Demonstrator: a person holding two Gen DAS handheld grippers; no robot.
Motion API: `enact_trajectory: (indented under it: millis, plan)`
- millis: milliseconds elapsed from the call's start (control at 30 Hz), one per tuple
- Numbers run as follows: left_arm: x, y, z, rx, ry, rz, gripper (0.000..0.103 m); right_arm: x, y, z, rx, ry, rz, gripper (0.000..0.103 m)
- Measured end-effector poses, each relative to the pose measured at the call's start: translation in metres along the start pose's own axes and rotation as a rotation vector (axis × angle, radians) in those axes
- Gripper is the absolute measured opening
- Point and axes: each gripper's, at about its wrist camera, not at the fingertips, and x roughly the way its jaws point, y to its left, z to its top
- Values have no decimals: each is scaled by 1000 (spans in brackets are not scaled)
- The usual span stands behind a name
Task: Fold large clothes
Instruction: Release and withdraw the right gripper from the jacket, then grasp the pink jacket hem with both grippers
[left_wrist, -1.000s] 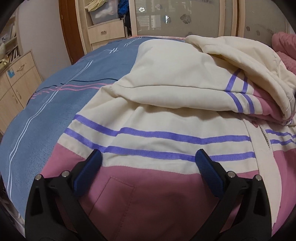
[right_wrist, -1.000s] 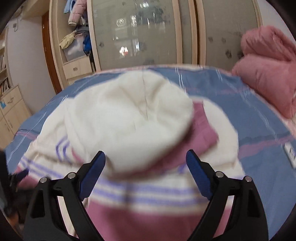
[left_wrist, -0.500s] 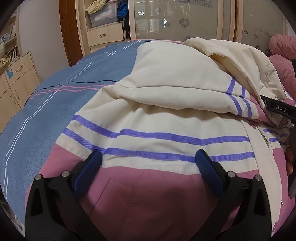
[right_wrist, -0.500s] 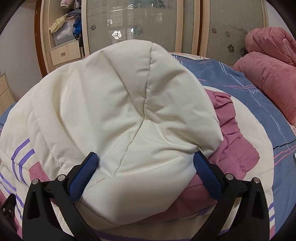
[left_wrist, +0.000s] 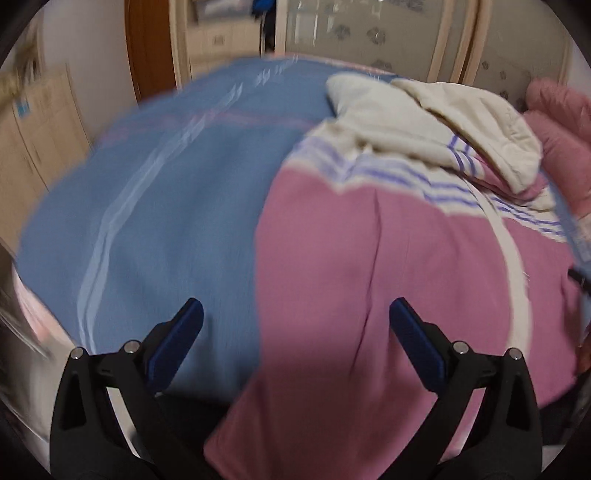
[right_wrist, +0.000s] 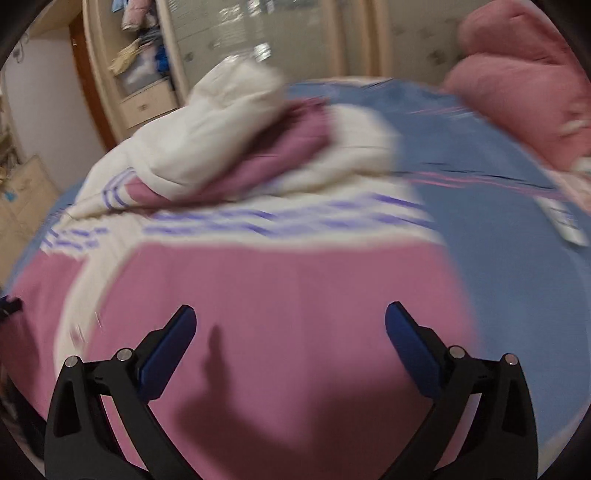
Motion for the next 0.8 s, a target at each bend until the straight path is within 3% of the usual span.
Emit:
enact_trajectory:
  millis: [33, 133, 200, 267, 400, 500, 633, 700, 767, 800]
  plan:
    - [0, 6, -7, -23, 21, -30, 101, -14, -19, -11, 50, 15, -21, 102]
    - [4, 11, -29, -40, 90, -102, 101, -21, -64, -35, 195, 166, -4, 102]
    - [8, 3, -38, -19, 119, -145, 101, -19, -80, -52, 268, 253, 90, 102]
    - [6, -7, -45, 26, 113, -107, 101, -17, -81, -65, 296, 280, 166, 102]
    - [4, -20, -51, 61, 115, -101, 101, -15, -53, -75, 151, 305, 99, 102]
    - [-3, -24, -52, 75, 116, -178, 101, -10, -29, -78, 70, 326, 165, 102]
    - [2, -27, -54, 86, 118, -220, 101, -3, -20, -78, 76, 306, 159, 102]
    - [6, -23, -54, 58, 123, -254, 91, -4, -23, -78, 100, 292, 182, 102]
    - [8, -21, -54, 45, 122, -233, 63, -13, -24, -77, 84, 272, 176, 81]
    - [8, -19, -54, 52, 126, -216, 57, -21, -28, -77, 97, 254, 195, 62]
